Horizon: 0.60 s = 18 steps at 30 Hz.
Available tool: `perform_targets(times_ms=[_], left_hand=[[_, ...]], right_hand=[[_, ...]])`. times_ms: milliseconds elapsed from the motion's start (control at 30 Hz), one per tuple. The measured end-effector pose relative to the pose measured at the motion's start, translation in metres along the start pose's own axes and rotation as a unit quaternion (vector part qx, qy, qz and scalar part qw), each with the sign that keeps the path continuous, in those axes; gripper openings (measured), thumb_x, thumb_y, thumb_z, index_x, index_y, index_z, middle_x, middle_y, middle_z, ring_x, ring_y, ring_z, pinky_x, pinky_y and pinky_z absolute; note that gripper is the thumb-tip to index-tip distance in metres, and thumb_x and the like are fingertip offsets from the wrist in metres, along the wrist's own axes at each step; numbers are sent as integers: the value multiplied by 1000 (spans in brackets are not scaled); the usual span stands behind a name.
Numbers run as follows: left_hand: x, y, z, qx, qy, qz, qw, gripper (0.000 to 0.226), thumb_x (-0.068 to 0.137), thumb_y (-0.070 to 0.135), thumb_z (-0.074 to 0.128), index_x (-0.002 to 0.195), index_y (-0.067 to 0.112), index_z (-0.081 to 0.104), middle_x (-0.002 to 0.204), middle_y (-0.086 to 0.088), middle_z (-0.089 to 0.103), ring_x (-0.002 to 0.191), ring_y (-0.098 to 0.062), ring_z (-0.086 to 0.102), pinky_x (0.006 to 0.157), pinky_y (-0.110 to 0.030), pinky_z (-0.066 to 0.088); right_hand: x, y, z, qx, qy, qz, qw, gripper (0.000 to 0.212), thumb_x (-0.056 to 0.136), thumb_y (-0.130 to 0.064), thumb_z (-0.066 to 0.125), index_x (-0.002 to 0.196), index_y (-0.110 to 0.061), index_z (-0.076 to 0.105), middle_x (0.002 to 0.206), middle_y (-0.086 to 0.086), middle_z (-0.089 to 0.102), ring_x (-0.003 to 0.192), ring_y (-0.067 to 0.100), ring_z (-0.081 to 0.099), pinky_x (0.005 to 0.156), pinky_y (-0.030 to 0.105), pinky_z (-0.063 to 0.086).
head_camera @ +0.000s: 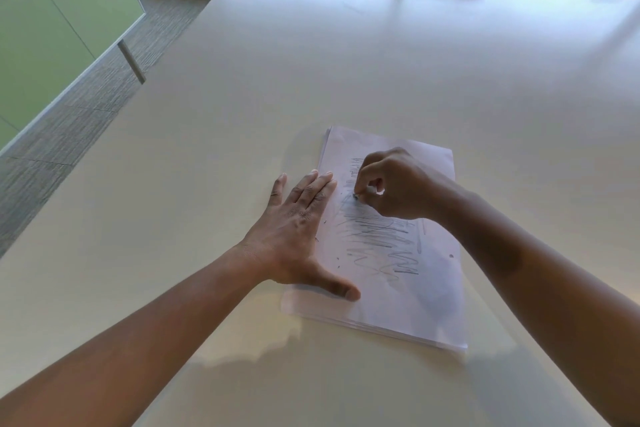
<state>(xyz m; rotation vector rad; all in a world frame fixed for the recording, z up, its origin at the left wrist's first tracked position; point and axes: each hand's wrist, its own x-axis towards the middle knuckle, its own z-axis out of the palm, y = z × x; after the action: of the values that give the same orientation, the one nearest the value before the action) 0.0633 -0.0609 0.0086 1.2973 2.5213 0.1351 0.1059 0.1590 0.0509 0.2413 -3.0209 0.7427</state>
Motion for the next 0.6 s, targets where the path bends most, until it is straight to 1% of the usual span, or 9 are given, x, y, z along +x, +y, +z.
perform_targets(times_ms=[67, 133, 167, 233, 300, 333, 400, 500, 600], left_hand=[[0, -1, 0, -10, 4, 4, 1000, 165, 33, 114, 25, 162, 19, -17, 169, 11, -22, 151, -5, -31, 123, -53, -17], [2, -3, -1, -33, 17, 7, 999, 155, 43, 113, 25, 164, 21, -7, 171, 13, -13, 154, -4, -23, 125, -50, -14], [3, -6, -3, -45, 30, 6, 998, 144, 52, 110, 24, 165, 23, 2, 171, 13, -4, 156, -4, -14, 126, -48, -10], [7, -10, -8, -61, 78, 1, 995, 112, 73, 96, 20, 163, 29, 24, 169, 16, 18, 156, -7, 10, 127, -41, 1], [15, -14, -14, -80, 134, -13, 988, 78, 90, 74, 24, 152, 33, 47, 158, 17, 43, 146, -10, 36, 118, -33, 18], [19, -15, -17, -98, 159, -23, 982, 65, 95, 64, 28, 145, 33, 56, 150, 15, 53, 139, -12, 44, 110, -33, 23], [32, -16, -23, -132, 209, -35, 968, 47, 100, 45, 37, 134, 32, 66, 134, 10, 66, 126, -15, 54, 98, -32, 29], [58, -16, -30, -148, 246, -34, 957, 34, 104, 24, 46, 128, 30, 70, 125, 8, 70, 119, -17, 57, 93, -30, 29], [87, -19, -35, -143, 224, -19, 964, 40, 103, 17, 42, 132, 29, 67, 131, 6, 68, 125, -18, 55, 100, -33, 33]], right_hand=[[0, 0, 0, 3, -6, 5, 1000, 11, 80, -10, 76, 79, -20, 79, 81, -11, 62, 66, -4, 53, 67, 31, 54], [1, 0, 0, 2, -16, 10, 1000, 12, 80, -10, 77, 78, -21, 79, 81, -13, 60, 66, -4, 53, 67, 31, 54], [1, 0, 0, 4, -20, 10, 1000, 12, 80, -10, 77, 78, -21, 79, 81, -14, 60, 66, -4, 53, 67, 32, 54], [2, 1, 1, 8, -26, 13, 1000, 12, 80, -11, 78, 78, -22, 79, 81, -16, 58, 67, -3, 54, 68, 34, 55], [2, 3, 1, 9, -29, 19, 999, 11, 80, -12, 78, 78, -23, 79, 81, -17, 58, 69, -4, 54, 69, 32, 55], [3, 3, 1, 10, -29, 20, 999, 11, 80, -13, 78, 78, -23, 79, 81, -17, 58, 69, -5, 53, 69, 31, 55], [3, 3, 1, 13, -31, 23, 999, 11, 79, -11, 78, 78, -22, 79, 81, -17, 58, 69, -5, 53, 69, 26, 52], [3, 3, 1, 5, -38, 26, 999, 13, 79, -9, 77, 79, -22, 79, 81, -17, 57, 70, -1, 54, 68, 20, 46], [3, 2, 1, 5, -40, 33, 999, 13, 80, -10, 76, 78, -22, 78, 84, -16, 60, 74, 4, 58, 71, 23, 51]])
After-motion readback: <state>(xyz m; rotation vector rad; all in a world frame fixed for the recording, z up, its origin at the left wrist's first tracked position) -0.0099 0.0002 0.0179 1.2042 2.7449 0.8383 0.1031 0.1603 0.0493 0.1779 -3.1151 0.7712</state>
